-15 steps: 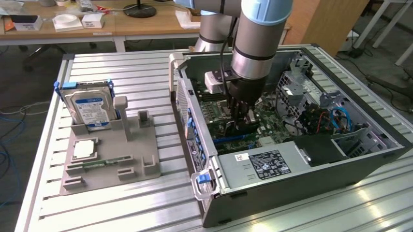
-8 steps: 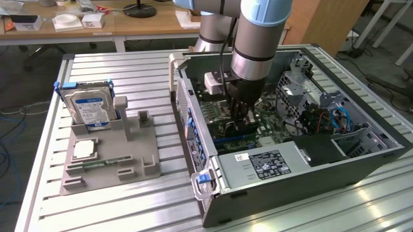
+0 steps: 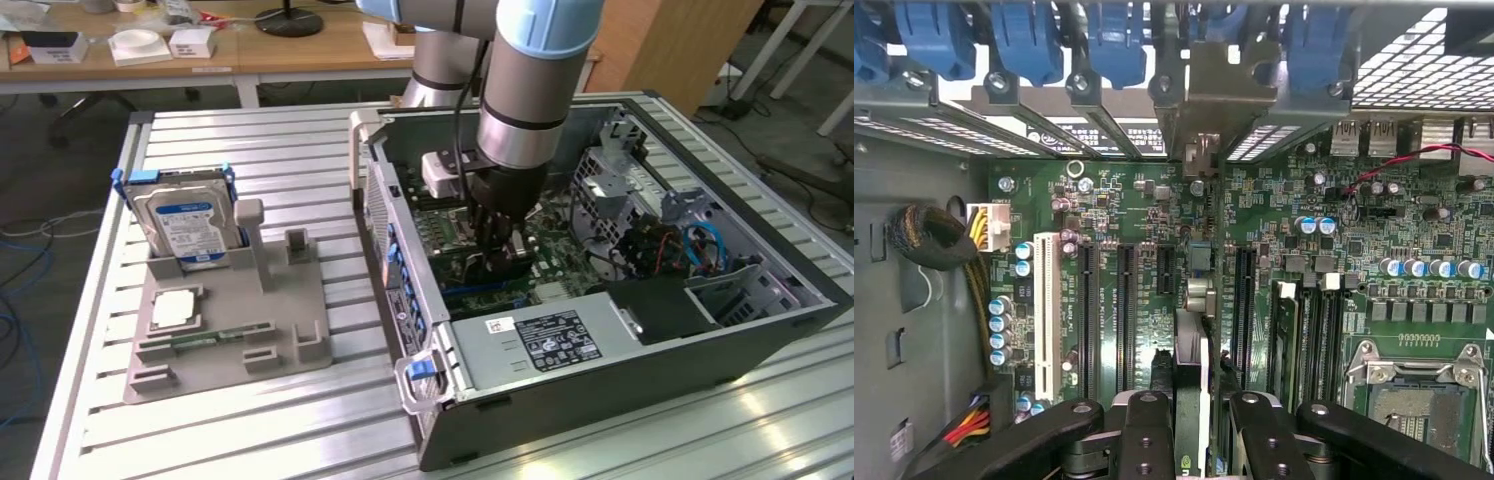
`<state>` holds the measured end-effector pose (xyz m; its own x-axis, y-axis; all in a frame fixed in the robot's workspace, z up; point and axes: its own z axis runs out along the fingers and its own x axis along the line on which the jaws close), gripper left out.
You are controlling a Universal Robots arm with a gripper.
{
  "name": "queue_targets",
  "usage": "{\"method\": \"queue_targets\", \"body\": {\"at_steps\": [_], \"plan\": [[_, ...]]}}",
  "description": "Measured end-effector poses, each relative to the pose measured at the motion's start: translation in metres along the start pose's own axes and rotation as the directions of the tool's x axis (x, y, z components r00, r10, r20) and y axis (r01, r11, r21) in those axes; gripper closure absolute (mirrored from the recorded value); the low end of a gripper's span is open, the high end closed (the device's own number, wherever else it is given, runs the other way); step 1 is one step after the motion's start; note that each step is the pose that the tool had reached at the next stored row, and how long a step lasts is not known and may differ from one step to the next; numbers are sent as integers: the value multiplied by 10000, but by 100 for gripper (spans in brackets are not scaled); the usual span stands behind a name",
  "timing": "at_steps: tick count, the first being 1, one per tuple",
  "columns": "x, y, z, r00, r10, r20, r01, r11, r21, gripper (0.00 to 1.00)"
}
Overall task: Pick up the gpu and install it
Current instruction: 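Insert the gpu into the slot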
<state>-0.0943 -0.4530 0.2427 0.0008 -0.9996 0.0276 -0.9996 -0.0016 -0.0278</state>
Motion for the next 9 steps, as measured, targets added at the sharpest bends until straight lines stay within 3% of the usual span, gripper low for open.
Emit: {"method": "queue_targets", "body": {"at_steps": [9], "plan": [[-16, 0, 7, 10000, 0, -2, 0, 10000, -1, 73]]}}
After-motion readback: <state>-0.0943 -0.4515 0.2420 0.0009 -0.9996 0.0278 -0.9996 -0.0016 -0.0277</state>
